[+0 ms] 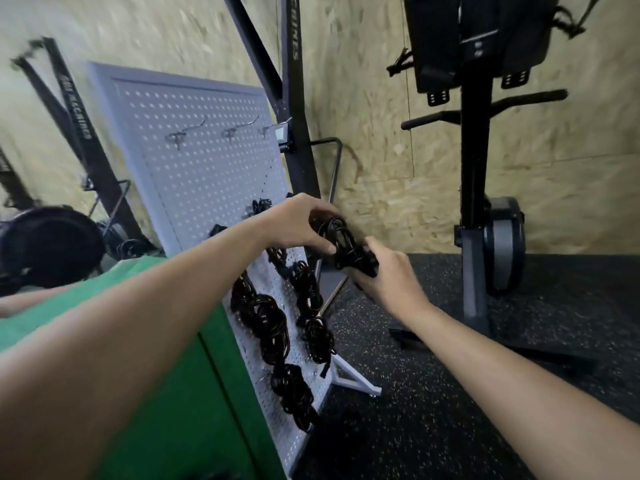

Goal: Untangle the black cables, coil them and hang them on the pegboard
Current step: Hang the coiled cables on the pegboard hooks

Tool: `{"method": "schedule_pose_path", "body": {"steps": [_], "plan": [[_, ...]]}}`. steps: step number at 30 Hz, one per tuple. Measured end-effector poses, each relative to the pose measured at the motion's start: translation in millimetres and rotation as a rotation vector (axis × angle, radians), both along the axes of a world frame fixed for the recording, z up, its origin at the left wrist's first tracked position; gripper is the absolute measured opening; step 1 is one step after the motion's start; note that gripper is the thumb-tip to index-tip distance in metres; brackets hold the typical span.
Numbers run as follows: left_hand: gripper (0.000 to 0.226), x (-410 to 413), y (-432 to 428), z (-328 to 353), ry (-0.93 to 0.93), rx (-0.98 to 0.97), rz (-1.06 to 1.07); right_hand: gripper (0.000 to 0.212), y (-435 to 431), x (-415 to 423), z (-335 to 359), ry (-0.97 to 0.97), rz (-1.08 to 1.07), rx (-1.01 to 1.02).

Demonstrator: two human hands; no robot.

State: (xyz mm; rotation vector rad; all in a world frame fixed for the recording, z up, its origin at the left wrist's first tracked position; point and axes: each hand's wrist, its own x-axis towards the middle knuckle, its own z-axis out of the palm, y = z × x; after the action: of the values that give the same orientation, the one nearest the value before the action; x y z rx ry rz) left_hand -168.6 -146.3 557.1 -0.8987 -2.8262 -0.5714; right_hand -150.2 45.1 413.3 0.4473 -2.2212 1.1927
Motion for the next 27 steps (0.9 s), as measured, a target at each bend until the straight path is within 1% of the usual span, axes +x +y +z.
{"method": "schedule_pose_path", "body": {"steps": [2,3,5,6,8,10,15,18,20,21,24,27], "plan": [[0.057,5.6,-13.5,19.2,0.09,0.013,0.035,0.041,-13.5,-6.3,11.2,0.02,-0.008,-0.02],[0.053,8.1,-21.9,29.0,0.148,0.034,0.06,0.043,-20.2,-9.1,17.0,0.03,-0.004,-0.043],[0.037,12.4,-40.8,46.7,0.326,0.103,0.142,0.044,-33.9,-13.8,30.0,0.042,0.013,-0.079],[0.034,15.0,-50.3,54.6,0.431,0.152,0.198,0.042,-40.5,-16.2,37.0,0.037,0.038,-0.1],[0.039,21.5,-67.9,67.6,0.608,0.252,0.294,0.036,-55.6,-19.8,51.9,0.019,0.114,-0.157],[0.045,26.3,-83.0,79.2,0.696,0.286,0.339,0.036,-71.4,-25.8,68.0,0.018,0.148,-0.195],[0.056,19.5,-109.0,101.8,0.7,0.161,0.394,0.033,-104.6,-38.7,104.1,0.036,0.159,-0.17],[0.053,12.4,-116.2,112.5,0.753,0.225,0.421,0.033,-122.3,-45.1,121.2,0.058,0.189,-0.175],[0.047,9.4,-119.5,116.0,0.811,0.3,0.387,0.032,-132.7,-49.7,130.5,0.078,0.174,-0.172],[0.046,8.2,-121.0,116.5,0.822,0.301,0.361,0.032,-137.2,-51.5,134.2,0.084,0.17,-0.172],[0.05,3.0,-129.7,113.7,0.783,0.249,0.356,0.033,-146.0,-56.1,142.6,0.088,0.182,-0.188],[0.06,-3.7,-144.4,112.7,0.694,0.211,0.458,0.034,-151.9,-58.6,152.5,0.078,0.178,-0.199]]}}
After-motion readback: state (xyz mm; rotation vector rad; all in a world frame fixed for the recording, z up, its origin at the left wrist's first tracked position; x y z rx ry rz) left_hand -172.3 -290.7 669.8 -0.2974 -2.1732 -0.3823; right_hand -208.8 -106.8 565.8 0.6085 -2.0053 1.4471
